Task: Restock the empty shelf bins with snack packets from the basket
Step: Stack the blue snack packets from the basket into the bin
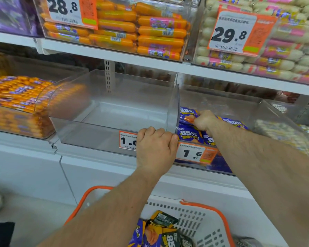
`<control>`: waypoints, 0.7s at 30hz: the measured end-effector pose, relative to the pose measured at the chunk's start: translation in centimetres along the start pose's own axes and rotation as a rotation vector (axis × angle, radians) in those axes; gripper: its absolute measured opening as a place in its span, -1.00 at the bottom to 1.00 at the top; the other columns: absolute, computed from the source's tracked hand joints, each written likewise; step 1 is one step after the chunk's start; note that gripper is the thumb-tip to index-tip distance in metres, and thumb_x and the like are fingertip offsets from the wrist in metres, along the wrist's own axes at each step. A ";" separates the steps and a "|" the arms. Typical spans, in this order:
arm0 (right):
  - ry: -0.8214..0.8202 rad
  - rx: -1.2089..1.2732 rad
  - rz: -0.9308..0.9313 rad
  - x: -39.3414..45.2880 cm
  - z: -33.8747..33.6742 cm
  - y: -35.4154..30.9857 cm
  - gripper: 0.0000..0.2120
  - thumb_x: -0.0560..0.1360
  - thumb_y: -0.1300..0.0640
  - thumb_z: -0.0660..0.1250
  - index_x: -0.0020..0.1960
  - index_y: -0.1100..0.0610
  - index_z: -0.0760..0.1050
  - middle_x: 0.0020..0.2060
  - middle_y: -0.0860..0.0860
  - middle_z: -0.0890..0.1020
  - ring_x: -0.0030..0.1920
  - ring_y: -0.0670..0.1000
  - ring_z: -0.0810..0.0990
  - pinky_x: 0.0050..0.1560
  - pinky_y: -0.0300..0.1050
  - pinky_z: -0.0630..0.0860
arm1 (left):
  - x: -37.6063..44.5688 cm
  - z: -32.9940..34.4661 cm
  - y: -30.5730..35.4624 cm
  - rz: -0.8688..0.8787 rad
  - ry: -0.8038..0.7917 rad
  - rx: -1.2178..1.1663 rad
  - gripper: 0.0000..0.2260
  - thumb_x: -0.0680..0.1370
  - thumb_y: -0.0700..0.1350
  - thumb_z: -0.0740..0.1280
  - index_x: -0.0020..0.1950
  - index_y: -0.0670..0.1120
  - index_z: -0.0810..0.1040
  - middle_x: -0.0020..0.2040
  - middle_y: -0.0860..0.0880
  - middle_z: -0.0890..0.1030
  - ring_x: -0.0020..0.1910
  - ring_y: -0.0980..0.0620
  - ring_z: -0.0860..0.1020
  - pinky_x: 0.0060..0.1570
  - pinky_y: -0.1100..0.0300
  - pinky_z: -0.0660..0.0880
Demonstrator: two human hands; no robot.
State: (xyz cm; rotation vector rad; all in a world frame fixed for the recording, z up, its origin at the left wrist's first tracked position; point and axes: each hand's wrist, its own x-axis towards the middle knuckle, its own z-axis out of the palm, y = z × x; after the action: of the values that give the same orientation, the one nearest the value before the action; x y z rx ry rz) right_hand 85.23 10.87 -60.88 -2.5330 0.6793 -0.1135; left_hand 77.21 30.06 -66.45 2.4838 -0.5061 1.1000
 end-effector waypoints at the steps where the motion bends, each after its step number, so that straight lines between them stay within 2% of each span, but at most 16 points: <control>1: -0.001 0.006 0.002 0.0 -0.1 0.1 -0.63 0.57 -0.05 0.31 0.16 0.26 0.49 0.00 0.17 0.60 -0.05 0.12 0.56 -0.10 -0.09 0.47 | 0.0 0.0 0.0 0.002 -0.008 0.001 -0.62 0.58 0.03 0.12 -0.30 -0.05 0.61 -0.35 0.01 0.58 -0.27 -0.09 0.49 -0.04 0.01 0.28; 3: 0.001 -0.045 -0.004 -0.3 -0.4 0.2 -0.63 0.58 -0.04 0.29 0.17 0.26 0.50 0.02 0.16 0.60 -0.01 0.13 0.57 -0.05 -0.05 0.52 | 0.0 -0.3 -0.1 0.007 -0.029 -0.005 -0.61 0.58 0.03 0.11 -0.30 -0.05 0.61 -0.35 0.02 0.58 -0.28 -0.07 0.50 -0.04 0.02 0.27; 5: 0.039 -0.113 -0.026 -1.4 -1.1 0.0 -0.72 0.56 0.06 0.30 0.14 0.24 0.53 -0.01 0.16 0.61 -0.05 0.13 0.56 -0.17 -0.08 0.50 | 0.0 -0.5 -0.1 0.002 -0.059 -0.012 -0.60 0.59 0.04 0.10 -0.29 -0.05 0.61 -0.35 0.02 0.59 -0.27 -0.07 0.50 -0.04 0.02 0.26; 7: 0.204 -0.116 -0.113 -3.1 -1.8 -0.4 -0.81 0.51 0.20 0.29 0.08 0.22 0.57 0.01 0.17 0.60 -0.04 0.16 0.55 -0.13 -0.09 0.47 | 0.2 -0.9 -0.1 -0.003 -0.102 -0.044 -0.58 0.59 0.05 0.06 -0.27 -0.05 0.62 -0.33 0.00 0.61 -0.26 -0.09 0.52 -0.02 0.03 0.25; 9: 0.521 -0.052 -0.379 -5.9 -1.9 -0.7 -0.80 0.45 0.28 0.27 0.04 0.21 0.58 0.03 0.18 0.57 0.03 0.22 0.54 -0.03 -0.03 0.48 | 0.2 -1.3 -0.4 0.022 -0.109 -0.134 -0.60 0.58 0.03 0.06 -0.14 -0.08 0.66 -0.23 -0.05 0.64 -0.18 -0.15 0.55 0.06 0.00 0.28; 10: 0.661 -0.007 -0.561 -7.8 -1.6 -0.8 -0.81 0.42 0.30 0.26 -0.02 0.22 0.58 -0.02 0.19 0.55 -0.01 0.23 0.54 -0.05 0.00 0.47 | -0.1 -1.5 -0.6 0.051 -0.078 -0.211 -0.63 0.58 0.00 0.09 -0.04 -0.11 0.66 -0.15 -0.08 0.65 -0.11 -0.18 0.56 0.13 -0.02 0.30; 11: 0.752 0.040 -0.722 -9.9 -1.1 -0.7 -0.85 0.39 0.30 0.25 -0.09 0.23 0.57 -0.10 0.19 0.53 -0.08 0.21 0.53 -0.11 0.00 0.45 | -0.8 -1.8 -1.0 0.086 -0.036 -0.304 -0.68 0.57 -0.05 0.14 0.06 -0.15 0.64 -0.05 -0.11 0.65 -0.03 -0.19 0.56 0.19 -0.03 0.32; 13: 0.783 0.142 -0.896 -14.2 0.9 -0.1 -0.90 0.36 0.26 0.23 -0.20 0.24 0.51 -0.21 0.17 0.50 -0.17 0.14 0.47 -0.18 -0.05 0.37 | -3.0 -2.8 -1.7 0.145 0.019 -0.445 -0.71 0.55 -0.14 0.22 0.18 -0.22 0.60 0.11 -0.16 0.61 0.11 -0.18 0.52 0.25 -0.01 0.34; 15: 0.695 0.266 -0.894 -17.6 4.1 1.2 -0.92 0.35 0.23 0.21 -0.24 0.22 0.46 -0.27 0.12 0.48 -0.22 0.07 0.40 -0.21 -0.11 0.29 | -6.4 -3.4 -2.4 0.119 -0.009 -0.498 -0.69 0.54 -0.14 0.22 0.21 -0.23 0.58 0.16 -0.15 0.59 0.16 -0.12 0.49 0.22 0.03 0.38; 16: 0.607 0.318 -0.840 -18.8 6.1 2.2 -0.93 0.35 0.24 0.20 -0.24 0.21 0.45 -0.29 0.07 0.47 -0.23 0.04 0.38 -0.23 -0.14 0.27 | -8.3 -3.6 -2.7 0.053 -0.065 -0.514 -0.68 0.55 -0.12 0.21 0.23 -0.21 0.58 0.17 -0.14 0.60 0.16 -0.07 0.48 0.20 0.07 0.39; 18: 0.355 0.342 -0.633 -20.7 10.6 4.5 -0.96 0.38 0.26 0.23 -0.21 0.18 0.44 -0.29 0.00 0.46 -0.25 0.01 0.39 -0.26 -0.11 0.30 | -12.0 -3.9 -3.3 -0.144 -0.244 -0.546 -0.65 0.57 -0.07 0.19 0.28 -0.14 0.55 0.20 -0.09 0.60 0.19 -0.01 0.45 0.21 0.15 0.35; 21: -0.099 0.176 -0.272 -22.4 17.2 8.6 -0.93 0.45 0.27 0.25 -0.19 0.15 0.46 -0.32 0.02 0.50 -0.24 0.08 0.48 -0.27 -0.05 0.43 | -16.6 -3.8 -4.0 -0.374 -0.470 -0.574 -0.69 0.60 -0.15 0.23 0.35 -0.08 0.50 0.24 -0.02 0.57 0.25 0.01 0.47 0.19 0.19 0.35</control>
State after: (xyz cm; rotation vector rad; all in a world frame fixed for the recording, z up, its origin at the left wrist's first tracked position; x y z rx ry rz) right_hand 65.44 23.20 -78.89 -2.4281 0.2711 -0.1345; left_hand 66.26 38.20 -77.39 2.1714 -0.3866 0.1775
